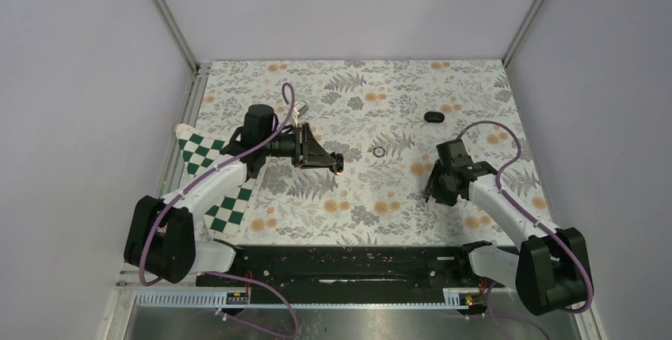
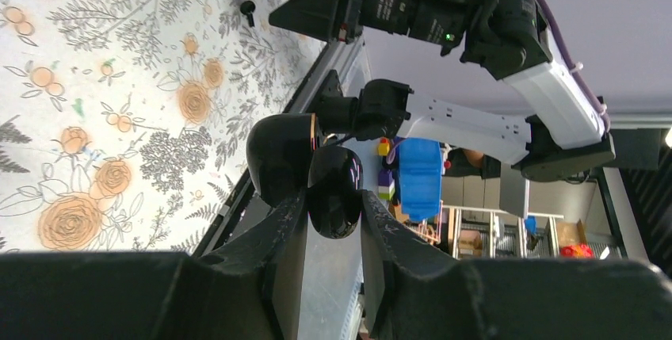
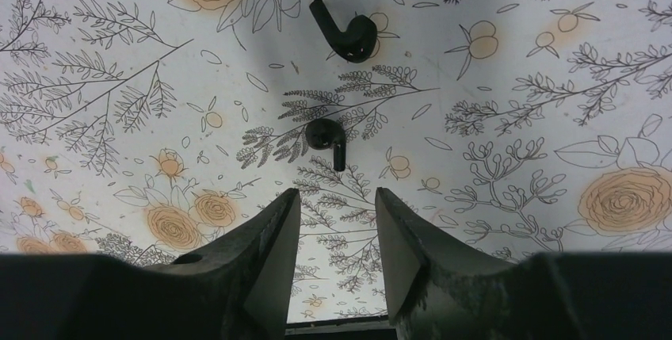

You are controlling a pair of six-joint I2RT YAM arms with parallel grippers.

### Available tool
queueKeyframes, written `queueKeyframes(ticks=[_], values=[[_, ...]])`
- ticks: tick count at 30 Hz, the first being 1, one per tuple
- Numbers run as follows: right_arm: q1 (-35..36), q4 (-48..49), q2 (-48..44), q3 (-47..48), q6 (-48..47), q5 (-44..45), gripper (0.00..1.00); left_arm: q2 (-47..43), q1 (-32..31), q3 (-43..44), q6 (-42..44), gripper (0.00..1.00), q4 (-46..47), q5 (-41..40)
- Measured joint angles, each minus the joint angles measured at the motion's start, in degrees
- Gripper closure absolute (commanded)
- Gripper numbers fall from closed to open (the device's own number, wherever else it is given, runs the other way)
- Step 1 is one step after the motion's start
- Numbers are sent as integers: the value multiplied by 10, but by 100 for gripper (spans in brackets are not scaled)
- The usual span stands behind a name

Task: Insert the wireless bluetooth earbuds into the charging case
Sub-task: Pick up the right earbud from the center of the board.

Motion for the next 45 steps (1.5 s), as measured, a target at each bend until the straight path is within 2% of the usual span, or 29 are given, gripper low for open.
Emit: queueKeyframes(ticks=[6, 11, 23, 29, 45], values=[[0, 12, 12, 1, -6, -5, 63, 6, -14, 0, 0, 100, 21, 30], [0, 23, 12, 2, -7, -8, 66, 23, -30, 2, 1, 100, 36, 59], [-1, 35, -28, 1, -10, -27, 59, 45, -56, 5, 15, 100, 38, 85], [-6, 28, -8, 1, -19, -26, 56, 58, -56, 17, 14, 100, 33, 68], [-9, 30, 72, 5, -13, -17, 62, 70, -59, 24, 8, 100, 20, 37]])
